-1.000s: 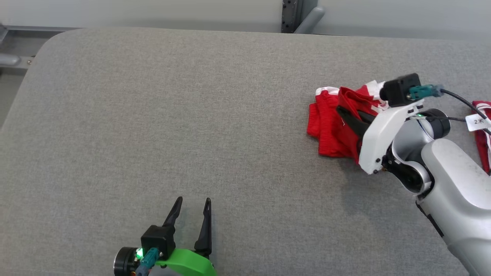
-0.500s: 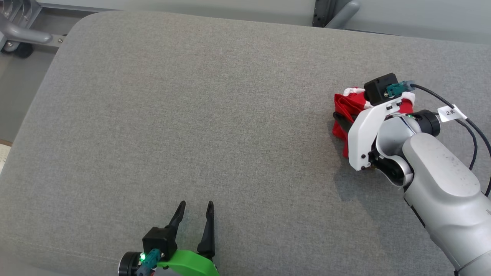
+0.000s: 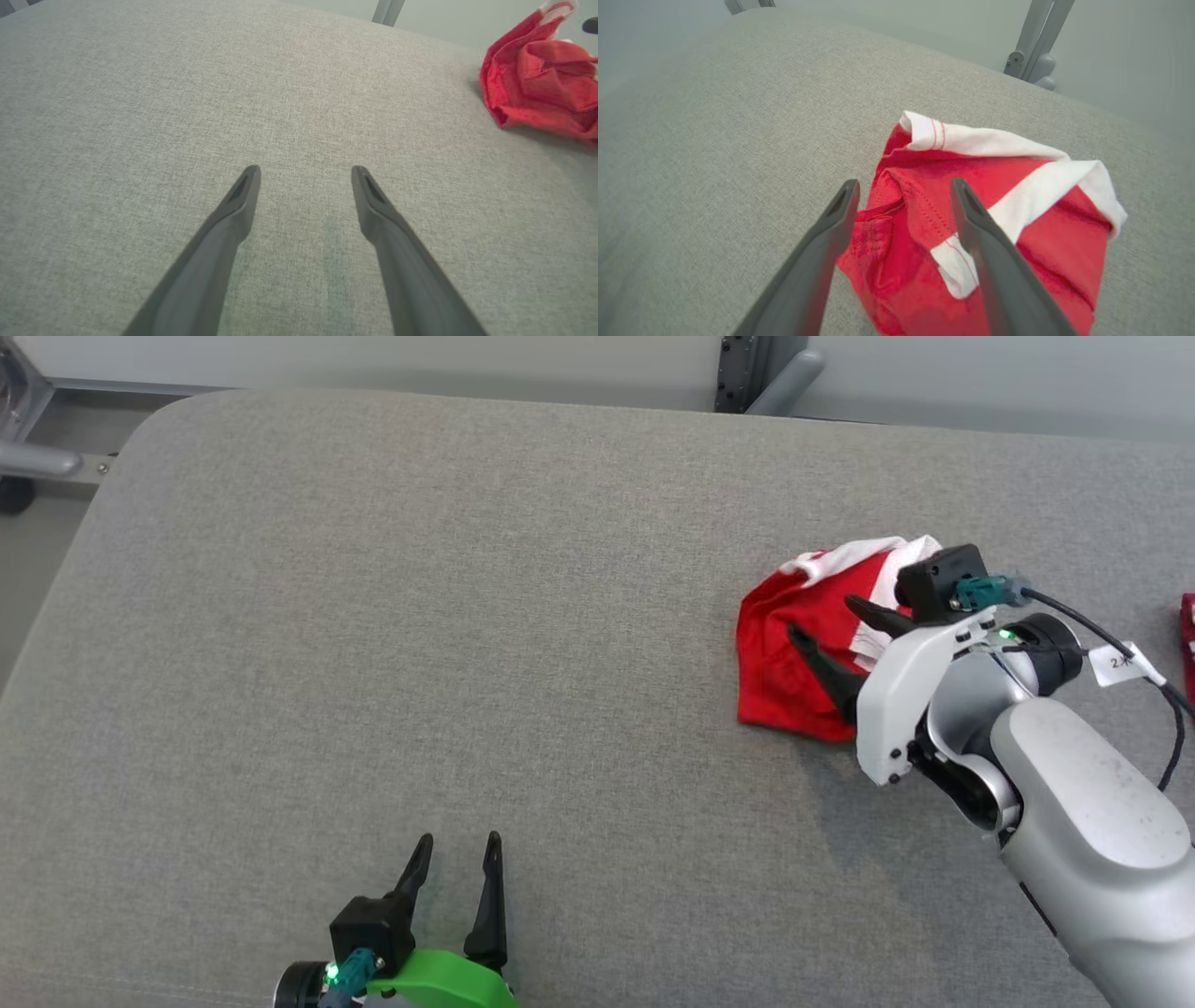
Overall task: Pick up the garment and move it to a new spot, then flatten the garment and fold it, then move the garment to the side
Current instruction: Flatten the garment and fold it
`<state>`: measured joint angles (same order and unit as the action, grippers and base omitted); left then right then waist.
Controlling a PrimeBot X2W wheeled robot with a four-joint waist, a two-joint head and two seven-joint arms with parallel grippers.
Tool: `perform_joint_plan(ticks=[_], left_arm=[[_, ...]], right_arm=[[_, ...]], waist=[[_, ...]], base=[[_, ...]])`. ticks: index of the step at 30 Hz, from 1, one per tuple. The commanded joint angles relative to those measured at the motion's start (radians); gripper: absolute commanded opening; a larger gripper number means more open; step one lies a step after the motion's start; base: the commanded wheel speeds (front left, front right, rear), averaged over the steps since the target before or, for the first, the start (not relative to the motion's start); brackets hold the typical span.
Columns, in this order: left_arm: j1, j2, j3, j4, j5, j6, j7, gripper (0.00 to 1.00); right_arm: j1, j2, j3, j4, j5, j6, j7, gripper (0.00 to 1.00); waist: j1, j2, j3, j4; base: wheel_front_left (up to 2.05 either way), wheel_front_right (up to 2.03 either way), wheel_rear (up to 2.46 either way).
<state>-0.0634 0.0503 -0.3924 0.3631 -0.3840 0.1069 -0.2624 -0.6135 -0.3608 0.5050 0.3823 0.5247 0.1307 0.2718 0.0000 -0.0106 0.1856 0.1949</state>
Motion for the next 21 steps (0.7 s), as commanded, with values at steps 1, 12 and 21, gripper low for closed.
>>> perform_joint_plan(ticks=[1, 12, 21], left_arm=[[0.018, 0.001, 0.006, 0.002, 0.004, 0.002, -0.002, 1.00], [0.042, 0.001, 0.048, -0.021, 0.035, -0.003, -0.003, 1.00], [0.094, 0.001, 0.092, -0.067, 0.080, -0.015, -0.002, 1.00]], right_arm=[[0.039, -0.009, -0.008, -0.037, -0.008, 0.000, -0.010, 1.00], [0.331, 0.005, -0.232, -0.244, -0.103, 0.000, -0.221, 1.00], [0.601, 0.090, -0.472, -0.165, -0.362, -0.001, -0.536, 1.00]], waist=[[0.0000, 0.0106, -0.008, -0.023], [0.0000, 0.0106, -0.032, -0.074], [0.0000, 0.0106, -0.091, -0.089]], base=[[0.00, 0.00, 0.00], [0.00, 0.00, 0.00], [0.00, 0.00, 0.00]])
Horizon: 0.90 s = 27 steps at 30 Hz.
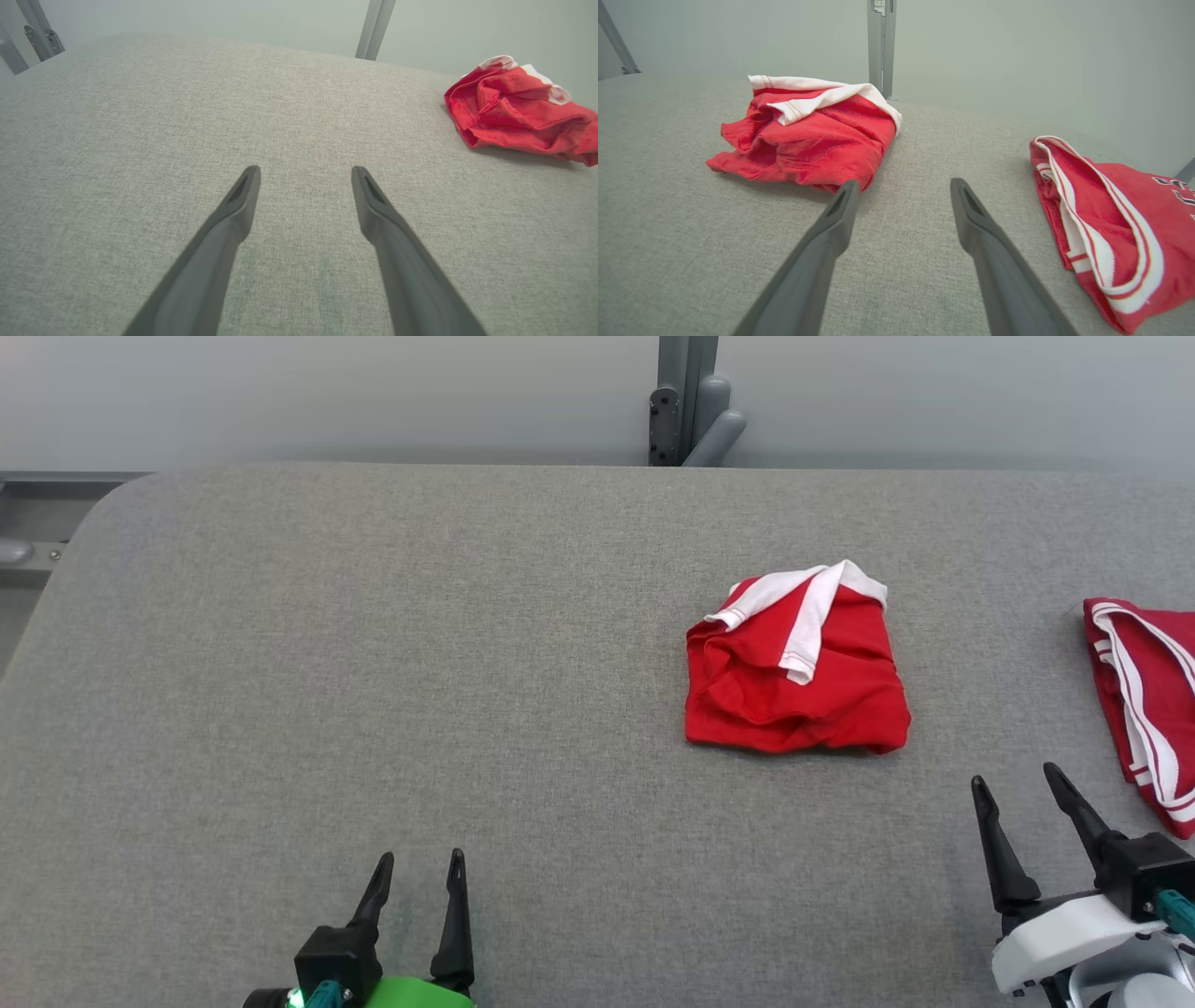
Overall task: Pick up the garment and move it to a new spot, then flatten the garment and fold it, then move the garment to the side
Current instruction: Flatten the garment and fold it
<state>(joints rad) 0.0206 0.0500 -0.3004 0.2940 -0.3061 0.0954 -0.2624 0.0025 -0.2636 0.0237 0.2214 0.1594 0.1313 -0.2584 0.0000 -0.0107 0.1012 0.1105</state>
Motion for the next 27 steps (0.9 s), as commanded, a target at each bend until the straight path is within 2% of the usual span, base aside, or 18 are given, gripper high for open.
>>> perform_joint_plan(ticks=[1, 9, 16, 17, 18, 22, 27], left_arm=[[0.016, 0.002, 0.005, -0.005, 0.009, -0.005, -0.003, 1.00], [0.050, 0.002, 0.042, -0.052, 0.039, -0.017, -0.003, 1.00], [0.061, 0.002, 0.052, -0.075, 0.042, -0.018, -0.003, 1.00], [0.058, 0.002, 0.052, -0.079, 0.043, -0.018, -0.003, 1.00], [0.055, 0.002, 0.052, -0.082, 0.042, -0.018, -0.003, 1.00], [0.033, 0.002, 0.050, -0.095, 0.041, -0.014, -0.003, 1.00], [0.000, 0.002, 0.042, -0.122, 0.044, -0.013, -0.003, 1.00]], right_arm=[[-0.001, 0.011, -0.018, -0.019, -0.011, -0.001, -0.008, 1.00], [0.123, 0.118, -0.168, -0.111, -0.072, -0.001, -0.007, 1.00], [0.127, 0.145, -0.166, -0.119, -0.069, -0.001, -0.007, 1.00], [0.118, 0.146, -0.162, -0.114, -0.057, -0.001, -0.007, 0.08], [0.108, 0.144, -0.160, -0.109, -0.050, -0.001, -0.007, 0.00], [0.040, 0.136, -0.156, -0.087, -0.031, -0.001, -0.007, 0.00], [-0.115, 0.114, -0.107, 0.001, -0.034, -0.001, -0.007, 0.00]], waist=[[0.0000, 0.0107, -0.010, -0.008], [0.0000, 0.0107, -0.040, -0.009], [0.0000, 0.0107, -0.036, -0.009], [0.0000, 0.0107, -0.032, -0.009], [0.0000, 0.0107, -0.028, -0.008], [0.0000, 0.0107, -0.004, -0.004], [0.0000, 0.0107, 0.047, 0.010]], base=[[0.00, 0.00, 0.00], [0.00, 0.00, 0.00], [0.00, 0.00, 0.00], [0.00, 0.00, 0.00], [0.00, 0.00, 0.00], [0.00, 0.00, 0.00], [0.00, 0.00, 0.00]])
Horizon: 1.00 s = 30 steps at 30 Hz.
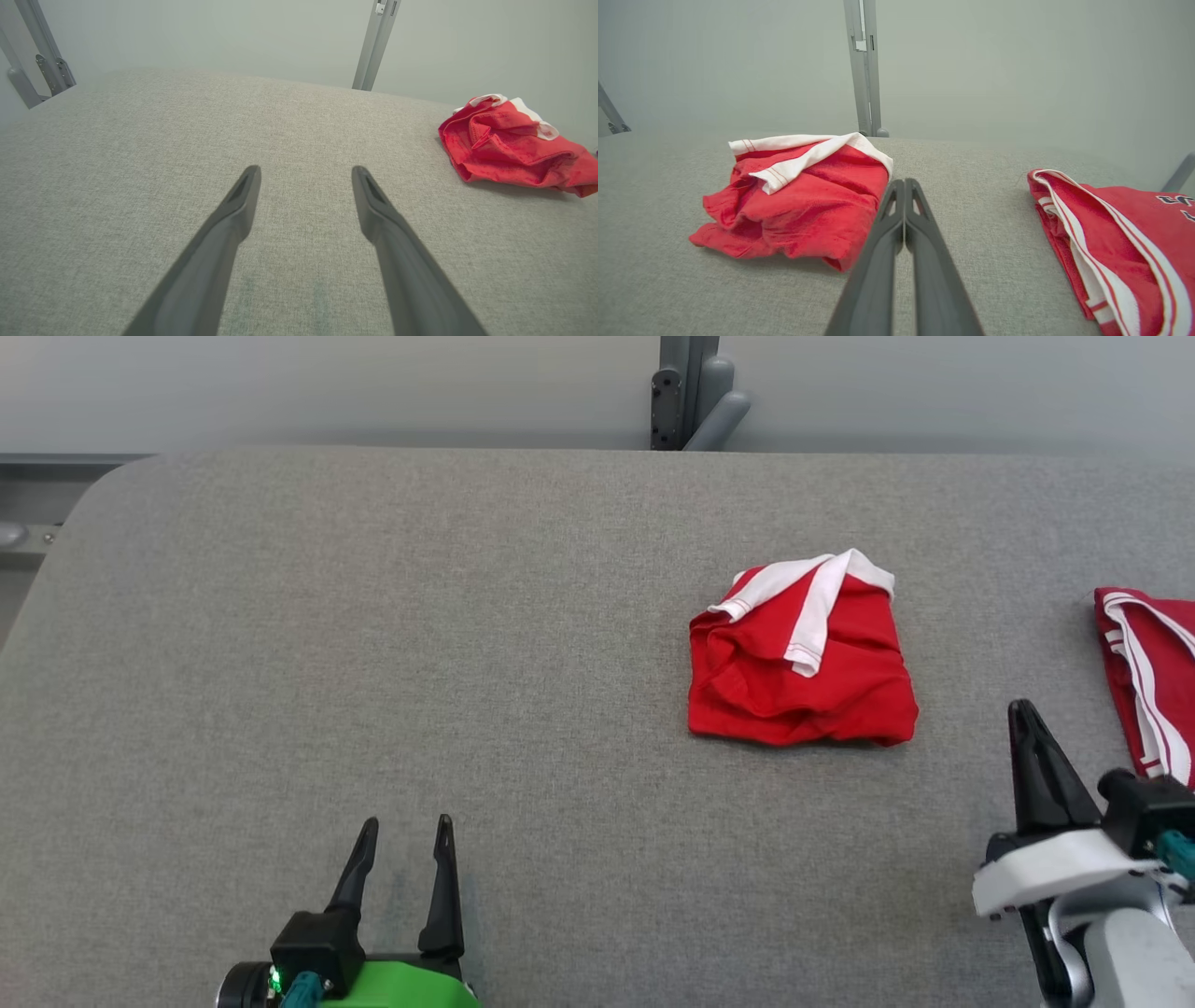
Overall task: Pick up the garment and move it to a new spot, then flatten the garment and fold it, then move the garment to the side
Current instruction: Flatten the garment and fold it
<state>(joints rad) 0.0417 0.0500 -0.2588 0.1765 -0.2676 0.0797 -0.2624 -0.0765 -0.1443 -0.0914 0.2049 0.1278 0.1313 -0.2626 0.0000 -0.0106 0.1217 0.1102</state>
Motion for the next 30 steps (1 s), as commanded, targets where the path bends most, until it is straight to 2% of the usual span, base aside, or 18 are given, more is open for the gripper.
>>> perform_joint_plan(ticks=[1, 9, 18, 30], left_arm=[[-0.026, 0.001, -0.001, -0.008, 0.006, 0.001, -0.002, 1.00], [-0.059, 0.001, -0.013, -0.016, 0.005, -0.002, -0.003, 1.00], [-0.096, 0.002, -0.029, -0.016, -0.008, 0.005, -0.003, 1.00], [-0.109, 0.002, -0.057, -0.007, -0.028, 0.016, -0.003, 1.00]], right_arm=[[-0.064, -0.006, 0.019, 0.046, -0.003, -0.001, -0.003, 0.00], [-0.238, 0.001, 0.125, 0.253, -0.013, -0.001, -0.003, 0.00], [-0.400, 0.033, 0.152, 0.468, -0.030, -0.001, -0.003, 0.00], [-0.516, 0.038, 0.171, 0.575, -0.032, -0.001, -0.003, 0.00]], waist=[[0.0000, 0.0106, 0.035, 0.014], [0.0000, 0.0106, 0.085, 0.048], [0.0000, 0.0106, 0.127, 0.078], [0.0000, 0.0106, 0.124, 0.116]], base=[[0.00, 0.00, 0.00], [0.00, 0.00, 0.00], [0.00, 0.00, 0.00], [0.00, 0.00, 0.00]])
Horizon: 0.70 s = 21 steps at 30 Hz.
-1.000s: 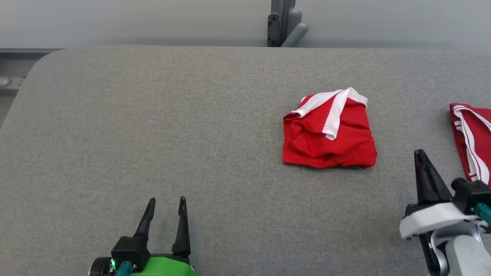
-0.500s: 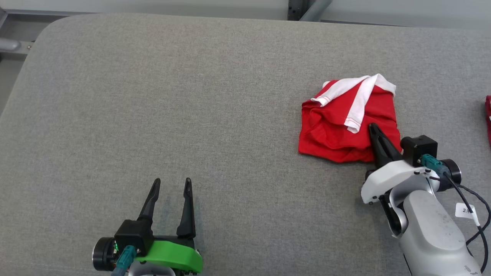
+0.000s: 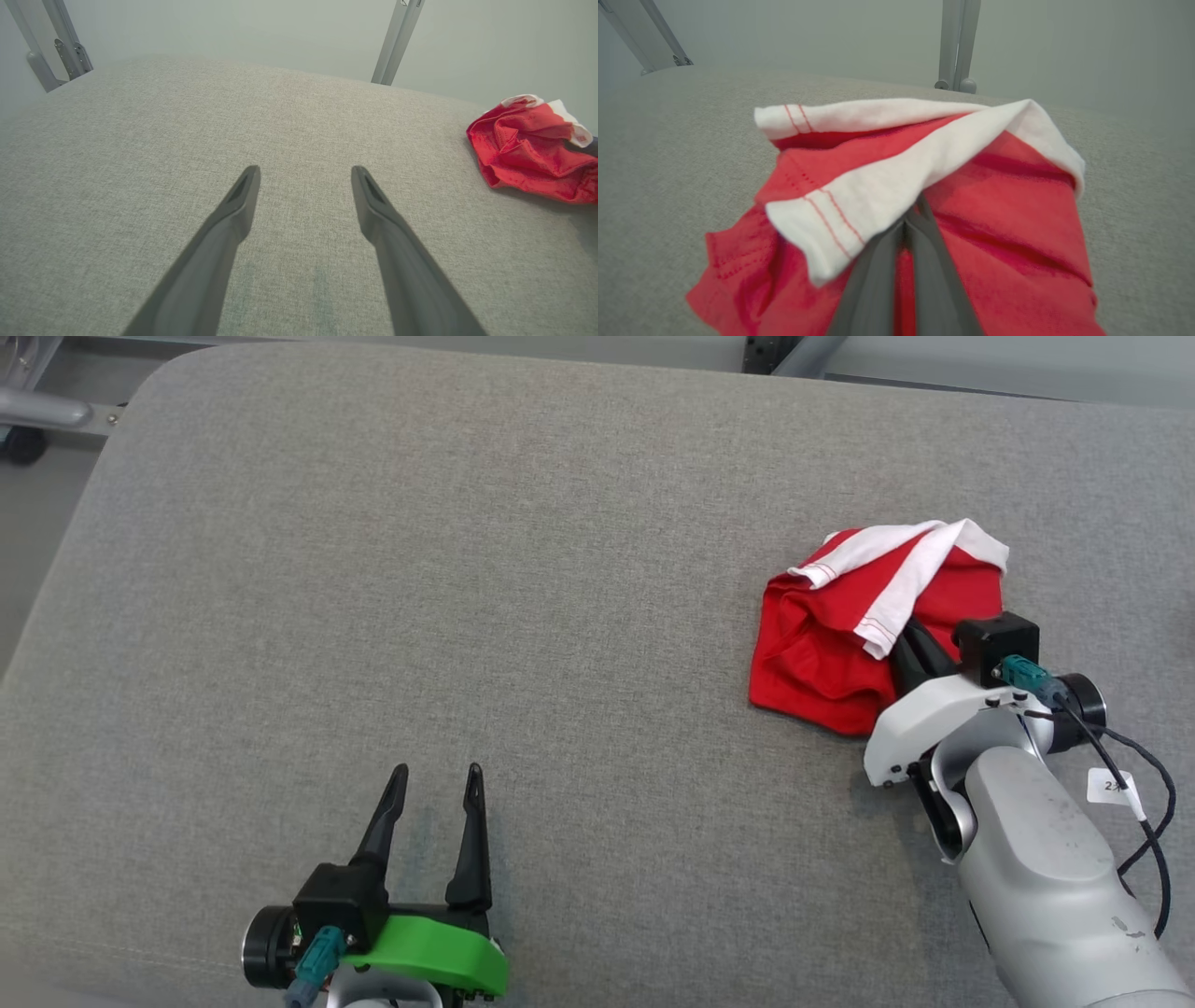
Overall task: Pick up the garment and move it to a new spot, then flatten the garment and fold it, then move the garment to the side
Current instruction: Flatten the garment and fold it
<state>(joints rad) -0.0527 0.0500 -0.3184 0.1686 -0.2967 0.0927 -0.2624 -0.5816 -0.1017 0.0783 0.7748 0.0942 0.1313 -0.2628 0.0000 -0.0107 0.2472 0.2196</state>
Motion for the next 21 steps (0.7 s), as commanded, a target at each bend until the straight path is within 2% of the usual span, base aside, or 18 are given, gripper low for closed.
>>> perform_joint_plan(ticks=[1, 21], left_arm=[[-0.017, 0.002, -0.001, 0.001, -0.003, 0.004, -0.003, 1.00], [-0.025, 0.002, -0.064, 0.013, -0.059, 0.017, -0.003, 1.00]], right_arm=[[-0.020, -0.008, 0.005, 0.020, 0.005, -0.001, -0.002, 0.00], [-0.268, -0.067, 0.055, 0.276, 0.053, -0.001, 0.080, 0.00]], waist=[[0.0000, 0.0107, -0.002, 0.012], [0.0000, 0.0107, 0.003, 0.154]], base=[[0.00, 0.00, 0.00], [0.00, 0.00, 0.00]])
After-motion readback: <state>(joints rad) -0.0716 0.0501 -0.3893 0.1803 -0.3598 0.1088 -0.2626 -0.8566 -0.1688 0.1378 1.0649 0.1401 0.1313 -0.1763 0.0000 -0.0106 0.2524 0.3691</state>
